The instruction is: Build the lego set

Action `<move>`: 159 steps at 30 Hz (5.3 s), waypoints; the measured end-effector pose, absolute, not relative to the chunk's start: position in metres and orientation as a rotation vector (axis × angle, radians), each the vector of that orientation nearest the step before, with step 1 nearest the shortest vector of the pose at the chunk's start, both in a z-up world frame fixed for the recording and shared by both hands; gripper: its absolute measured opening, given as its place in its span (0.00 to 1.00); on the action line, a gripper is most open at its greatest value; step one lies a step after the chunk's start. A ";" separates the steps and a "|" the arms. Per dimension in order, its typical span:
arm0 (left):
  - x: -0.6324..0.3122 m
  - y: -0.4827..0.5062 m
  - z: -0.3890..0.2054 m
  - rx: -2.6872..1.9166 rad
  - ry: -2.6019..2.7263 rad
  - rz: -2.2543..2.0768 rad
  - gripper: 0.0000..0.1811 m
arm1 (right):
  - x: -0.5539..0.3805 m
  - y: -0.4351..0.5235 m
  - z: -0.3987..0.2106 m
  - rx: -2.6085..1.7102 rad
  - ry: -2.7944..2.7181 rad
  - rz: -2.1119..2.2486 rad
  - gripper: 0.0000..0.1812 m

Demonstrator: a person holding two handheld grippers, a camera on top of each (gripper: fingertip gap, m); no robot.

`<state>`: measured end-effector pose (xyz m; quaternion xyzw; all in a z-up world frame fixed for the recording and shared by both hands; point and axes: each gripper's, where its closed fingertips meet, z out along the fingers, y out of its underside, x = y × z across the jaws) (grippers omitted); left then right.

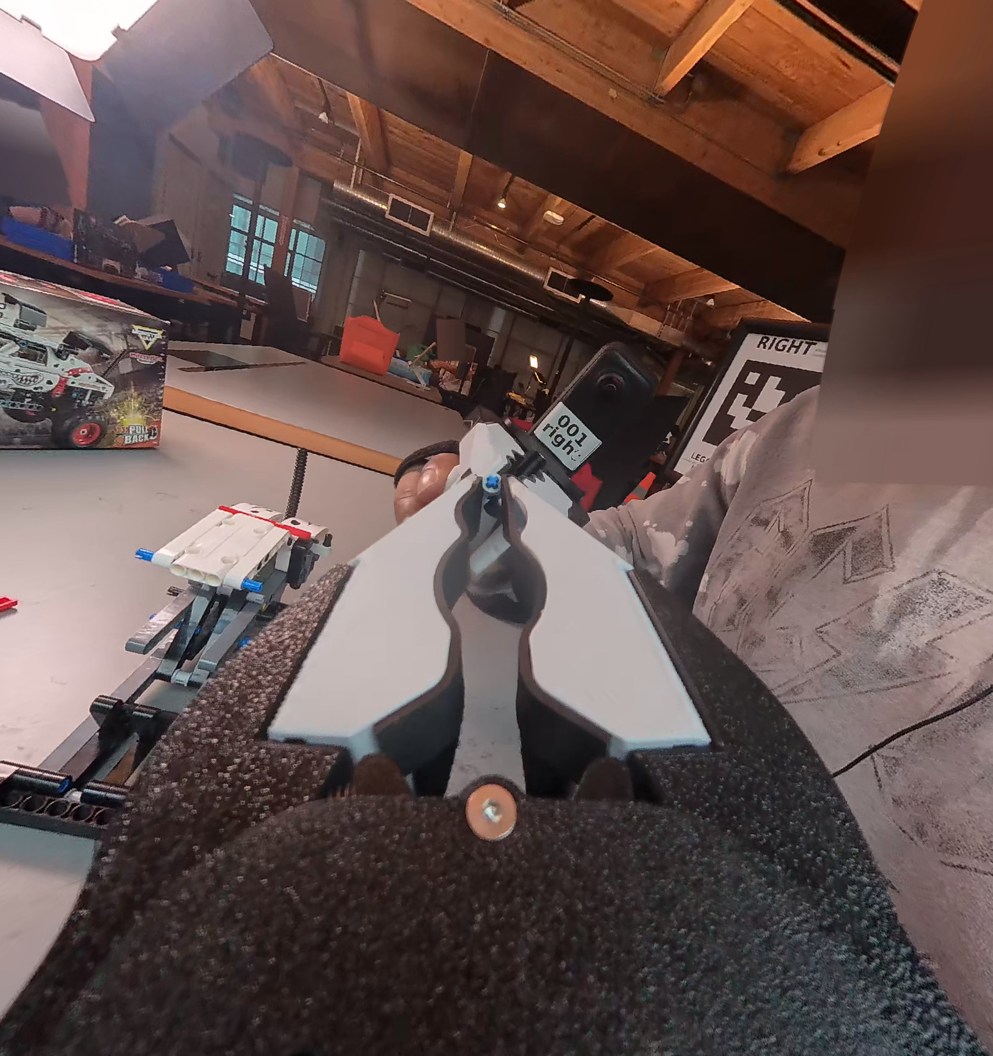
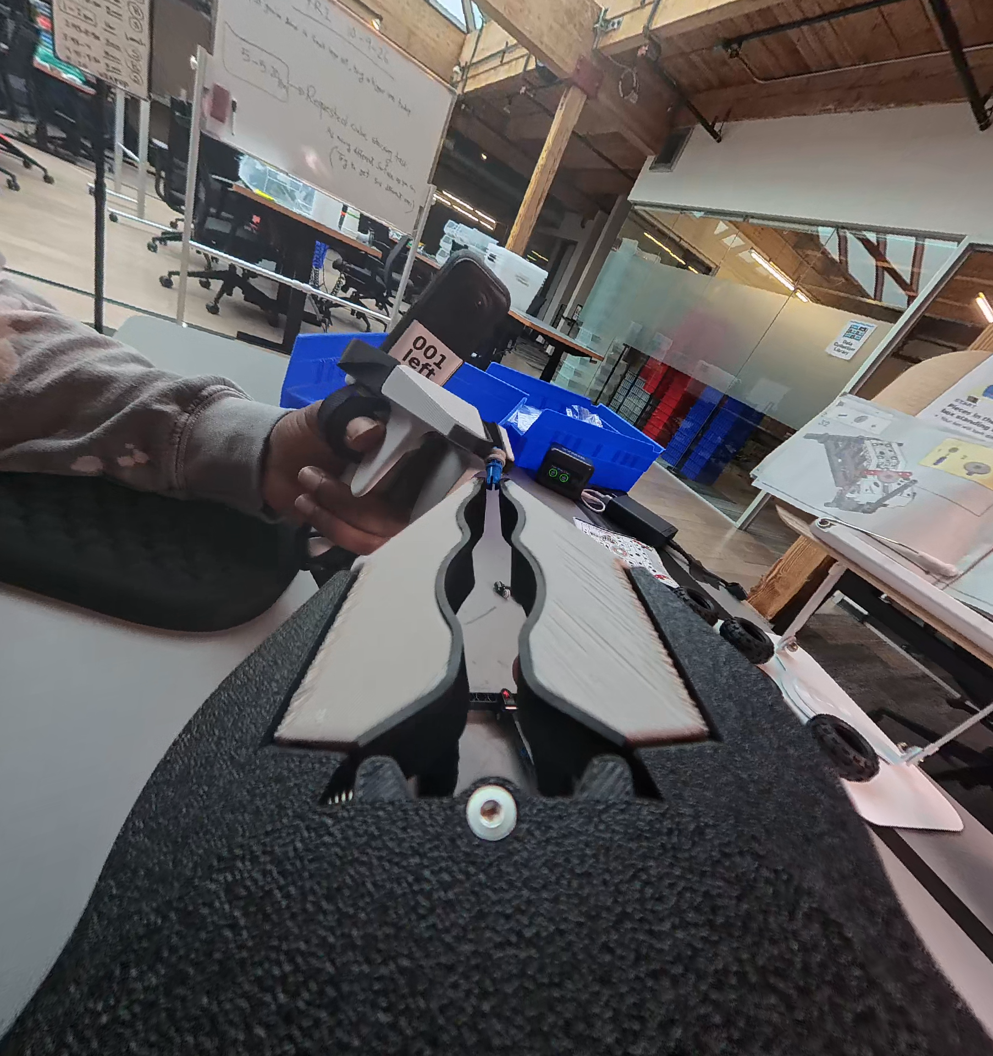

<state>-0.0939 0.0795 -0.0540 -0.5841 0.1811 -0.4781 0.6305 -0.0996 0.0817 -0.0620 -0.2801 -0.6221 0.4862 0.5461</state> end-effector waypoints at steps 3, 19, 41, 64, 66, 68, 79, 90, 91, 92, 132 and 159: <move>-0.094 0.082 -0.060 -1.380 0.419 -1.067 0.03 | -0.099 0.084 -0.066 -0.667 -1.504 1.121 0.02; -0.094 0.088 -0.083 -1.551 0.515 -0.864 0.03 | -0.100 0.092 -0.088 -0.654 -1.628 0.918 0.02; -0.095 0.092 -0.092 -1.597 0.508 -0.852 0.05 | -0.103 0.085 -0.103 -0.683 -1.657 0.973 0.00; -0.089 0.080 -0.086 -1.543 0.509 -1.101 0.03 | -0.092 0.085 -0.081 -0.852 -1.560 1.417 0.09; -0.084 0.077 -0.088 -1.552 0.524 -1.145 0.03 | -0.091 0.082 -0.085 -0.822 -1.595 1.387 0.08; -0.082 0.074 -0.089 -1.549 0.525 -1.206 0.03 | -0.089 0.077 -0.087 -0.735 -1.621 1.312 0.06; -0.071 0.065 -0.099 -1.615 0.525 -1.421 0.02 | -0.083 0.062 -0.100 -0.401 -1.750 0.870 0.06; -0.083 0.076 -0.097 -1.605 0.413 -1.420 0.05 | -0.089 0.078 -0.091 -0.447 -1.633 0.831 0.04; -0.081 0.075 -0.096 -1.602 0.421 -1.426 0.04 | -0.089 0.077 -0.091 -0.444 -1.633 0.829 0.04; -0.080 0.075 -0.096 -1.601 0.425 -1.431 0.02 | -0.090 0.077 -0.092 -0.441 -1.634 0.822 0.04; -0.084 0.080 -0.116 -1.725 0.431 -1.345 0.02 | -0.092 0.078 -0.116 -0.527 -1.722 0.876 0.04; -0.104 0.112 -0.133 -1.826 0.330 -0.901 0.02 | -0.106 0.114 -0.136 -0.675 -1.687 0.789 0.07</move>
